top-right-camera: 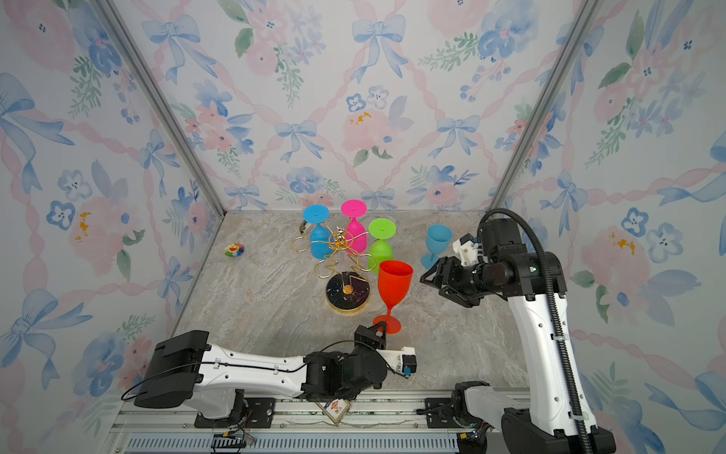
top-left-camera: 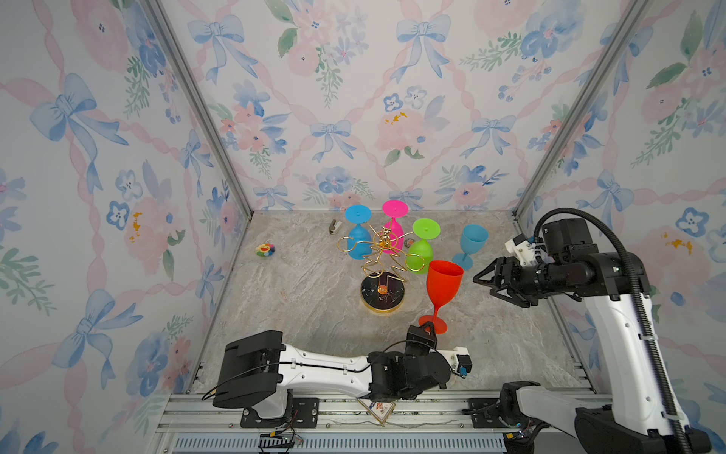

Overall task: Take the wine glass off the wine glass rack
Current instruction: Pick up the wine glass from the wine glass rack.

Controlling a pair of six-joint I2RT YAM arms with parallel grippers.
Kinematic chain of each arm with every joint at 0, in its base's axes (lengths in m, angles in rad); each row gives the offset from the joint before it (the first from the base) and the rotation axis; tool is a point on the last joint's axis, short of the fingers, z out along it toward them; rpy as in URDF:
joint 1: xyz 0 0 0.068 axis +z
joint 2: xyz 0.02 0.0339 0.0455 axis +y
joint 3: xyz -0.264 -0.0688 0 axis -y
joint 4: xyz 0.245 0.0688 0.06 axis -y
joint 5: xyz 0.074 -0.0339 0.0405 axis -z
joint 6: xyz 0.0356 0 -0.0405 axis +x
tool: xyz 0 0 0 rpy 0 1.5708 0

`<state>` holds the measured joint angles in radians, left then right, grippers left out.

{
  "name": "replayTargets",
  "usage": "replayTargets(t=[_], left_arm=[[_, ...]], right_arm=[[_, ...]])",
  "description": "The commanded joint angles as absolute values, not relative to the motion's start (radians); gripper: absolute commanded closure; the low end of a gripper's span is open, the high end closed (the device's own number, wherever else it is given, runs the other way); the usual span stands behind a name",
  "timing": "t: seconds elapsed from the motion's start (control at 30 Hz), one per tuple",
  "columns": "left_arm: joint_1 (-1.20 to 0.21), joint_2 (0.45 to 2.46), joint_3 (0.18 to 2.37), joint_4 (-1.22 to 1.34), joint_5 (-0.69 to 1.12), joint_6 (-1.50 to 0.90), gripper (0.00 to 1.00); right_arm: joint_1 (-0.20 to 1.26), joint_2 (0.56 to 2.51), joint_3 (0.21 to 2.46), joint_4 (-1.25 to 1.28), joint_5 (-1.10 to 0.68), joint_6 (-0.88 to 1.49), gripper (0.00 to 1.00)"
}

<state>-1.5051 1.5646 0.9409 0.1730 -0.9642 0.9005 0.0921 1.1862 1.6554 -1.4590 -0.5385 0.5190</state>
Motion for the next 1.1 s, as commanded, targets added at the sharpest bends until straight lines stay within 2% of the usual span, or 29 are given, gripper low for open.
replayTargets(t=[0.0, 0.13, 0.27, 0.5, 0.6, 0.93, 1.07], left_arm=[[-1.515, 1.588, 0.910, 0.233, -1.027, 0.979, 1.00], [-1.518, 1.582, 0.903, 0.241, -1.031, 0.995, 1.00], [-1.518, 1.584, 0.900, 0.257, -1.047, 1.024, 1.00], [-1.517, 1.598, 0.867, 0.342, -1.082, 1.106, 1.00], [-1.518, 1.598, 0.865, 0.344, -1.082, 1.105, 1.00], [-1.518, 1.606, 0.871, 0.345, -1.086, 1.104, 1.00], [-1.517, 1.607, 0.873, 0.348, -1.086, 1.105, 1.00]], right_arm=[[0.081, 1.209, 1.703, -1.485, -0.606, 0.560, 0.34], [0.099, 1.279, 1.775, -1.520, -0.614, 0.550, 0.33], [0.124, 1.371, 1.865, -1.553, -0.625, 0.545, 0.37], [0.150, 1.441, 1.885, -1.566, -0.632, 0.547, 0.59], [0.169, 1.457, 1.889, -1.576, -0.634, 0.541, 0.64], [0.220, 1.468, 1.865, -1.624, -0.593, 0.475, 0.67], [0.227, 1.480, 1.863, -1.632, -0.592, 0.466, 0.71]])
